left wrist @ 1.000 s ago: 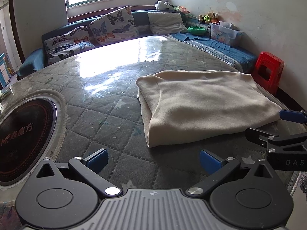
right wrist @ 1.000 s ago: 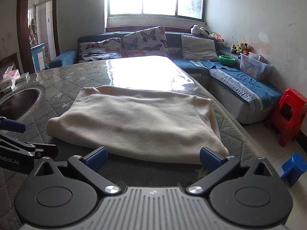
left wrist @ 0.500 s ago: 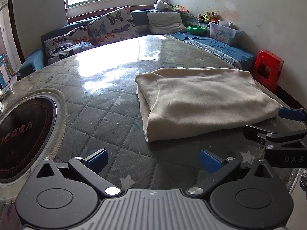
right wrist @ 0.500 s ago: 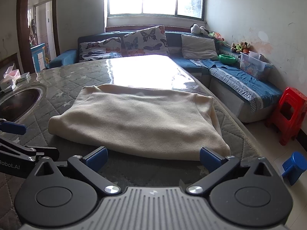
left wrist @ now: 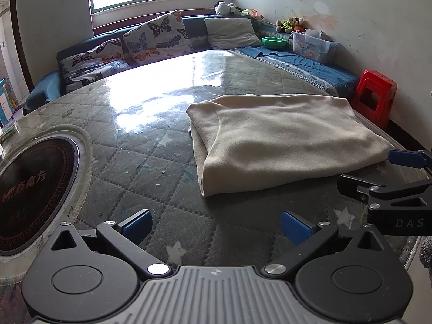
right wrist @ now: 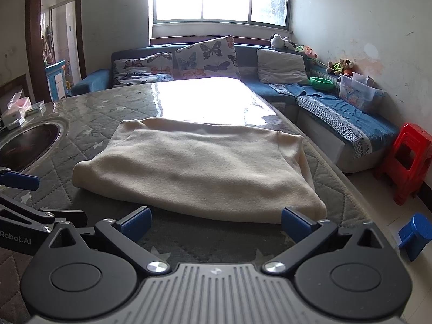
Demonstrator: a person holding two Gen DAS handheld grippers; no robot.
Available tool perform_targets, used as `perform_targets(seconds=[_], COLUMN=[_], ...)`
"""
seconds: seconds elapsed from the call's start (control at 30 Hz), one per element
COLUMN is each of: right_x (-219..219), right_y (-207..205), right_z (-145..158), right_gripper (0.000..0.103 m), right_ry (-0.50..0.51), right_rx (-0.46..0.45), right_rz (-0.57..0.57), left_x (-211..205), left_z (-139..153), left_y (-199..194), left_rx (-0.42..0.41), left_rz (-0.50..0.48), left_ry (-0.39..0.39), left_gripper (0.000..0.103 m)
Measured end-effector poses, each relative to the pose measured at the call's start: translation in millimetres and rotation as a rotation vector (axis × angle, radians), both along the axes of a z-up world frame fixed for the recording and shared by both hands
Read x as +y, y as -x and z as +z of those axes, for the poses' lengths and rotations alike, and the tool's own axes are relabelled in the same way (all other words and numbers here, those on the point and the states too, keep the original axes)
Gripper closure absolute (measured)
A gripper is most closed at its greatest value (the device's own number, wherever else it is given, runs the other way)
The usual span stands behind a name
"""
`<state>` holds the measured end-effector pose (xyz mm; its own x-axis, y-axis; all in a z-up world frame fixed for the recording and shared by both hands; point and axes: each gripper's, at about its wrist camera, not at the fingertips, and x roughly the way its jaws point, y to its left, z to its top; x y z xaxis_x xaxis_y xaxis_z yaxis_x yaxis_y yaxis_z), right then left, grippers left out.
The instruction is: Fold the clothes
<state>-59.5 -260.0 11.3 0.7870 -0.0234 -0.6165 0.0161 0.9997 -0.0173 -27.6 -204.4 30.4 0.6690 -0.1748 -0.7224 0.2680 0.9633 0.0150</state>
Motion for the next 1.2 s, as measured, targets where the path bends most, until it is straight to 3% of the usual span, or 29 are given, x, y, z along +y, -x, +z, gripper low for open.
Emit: perform_targets(seconds=[1.2], right_x=[6.5], right_y=[3.0], right_z=[1.5], right_gripper=[0.0], right_ry=[-0.003], right_rx=[-0.006], right_rz=[0.01], left_x=[-1.9], left_z=[4.2], left_y=[4.8], left_rx=[-0.025], left_rz=[-0.006], left_ry=[-0.009], left_gripper=[0.0])
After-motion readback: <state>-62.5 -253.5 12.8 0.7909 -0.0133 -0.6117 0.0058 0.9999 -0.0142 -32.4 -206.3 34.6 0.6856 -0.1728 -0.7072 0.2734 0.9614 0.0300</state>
